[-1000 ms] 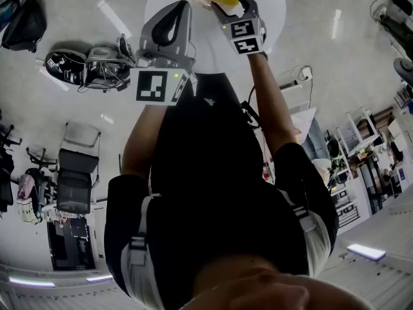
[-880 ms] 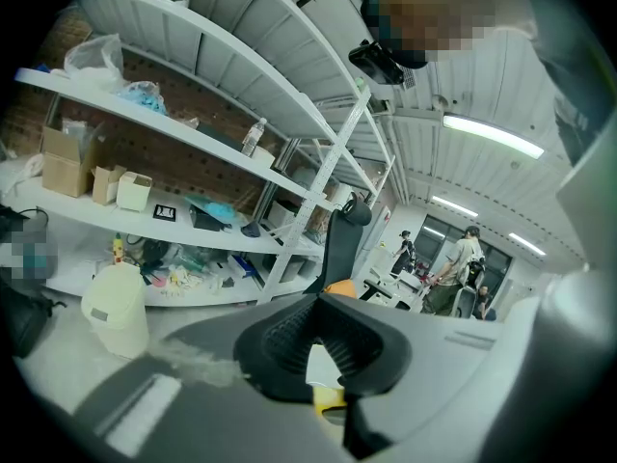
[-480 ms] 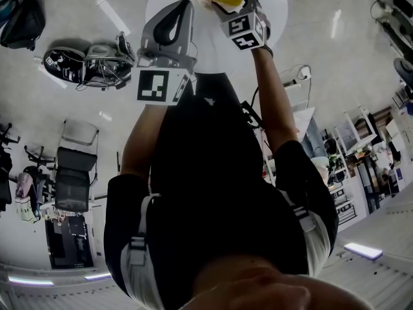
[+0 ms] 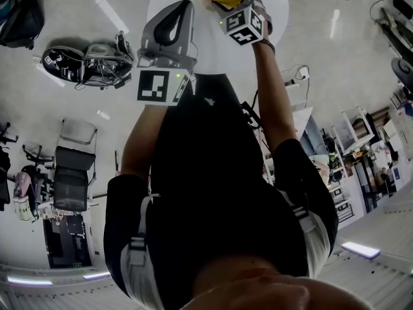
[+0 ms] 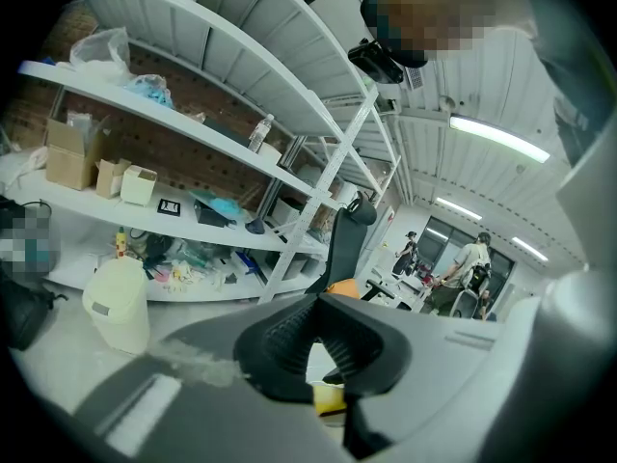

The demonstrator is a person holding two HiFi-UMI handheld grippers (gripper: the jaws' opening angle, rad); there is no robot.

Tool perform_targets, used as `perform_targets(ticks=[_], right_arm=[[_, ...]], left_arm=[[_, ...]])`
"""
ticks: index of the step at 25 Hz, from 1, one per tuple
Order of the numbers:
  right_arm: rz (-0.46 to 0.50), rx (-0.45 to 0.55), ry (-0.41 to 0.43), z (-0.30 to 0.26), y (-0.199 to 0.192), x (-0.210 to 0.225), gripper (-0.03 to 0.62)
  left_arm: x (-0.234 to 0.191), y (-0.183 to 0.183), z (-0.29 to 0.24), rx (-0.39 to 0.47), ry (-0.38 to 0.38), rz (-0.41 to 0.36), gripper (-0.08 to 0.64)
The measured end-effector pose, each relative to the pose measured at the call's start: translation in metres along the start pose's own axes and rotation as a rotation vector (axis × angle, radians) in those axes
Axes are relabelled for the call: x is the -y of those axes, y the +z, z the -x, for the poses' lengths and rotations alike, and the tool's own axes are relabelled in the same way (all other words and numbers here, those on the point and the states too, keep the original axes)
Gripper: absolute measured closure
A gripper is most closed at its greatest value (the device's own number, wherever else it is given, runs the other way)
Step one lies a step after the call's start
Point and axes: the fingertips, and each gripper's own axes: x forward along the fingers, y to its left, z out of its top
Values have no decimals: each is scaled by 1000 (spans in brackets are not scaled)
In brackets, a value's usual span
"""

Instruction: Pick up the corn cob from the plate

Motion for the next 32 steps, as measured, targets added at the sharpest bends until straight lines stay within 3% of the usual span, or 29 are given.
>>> perform_targets(ticks=[10, 15, 23, 32], right_arm=[[37, -17, 41, -12, -5, -9, 281], [17, 19, 86, -13, -3, -15, 325], [11, 38, 86, -14, -3, -14, 327], [-58, 57, 59, -11, -2, -11, 328]], left_arm=[[-7, -3, 2, -2, 13, 20, 560], [-8, -4, 4, 6, 15, 16, 560], [-6, -8, 8, 10, 21, 21, 560], [-1, -7, 13, 13, 24, 21, 560]])
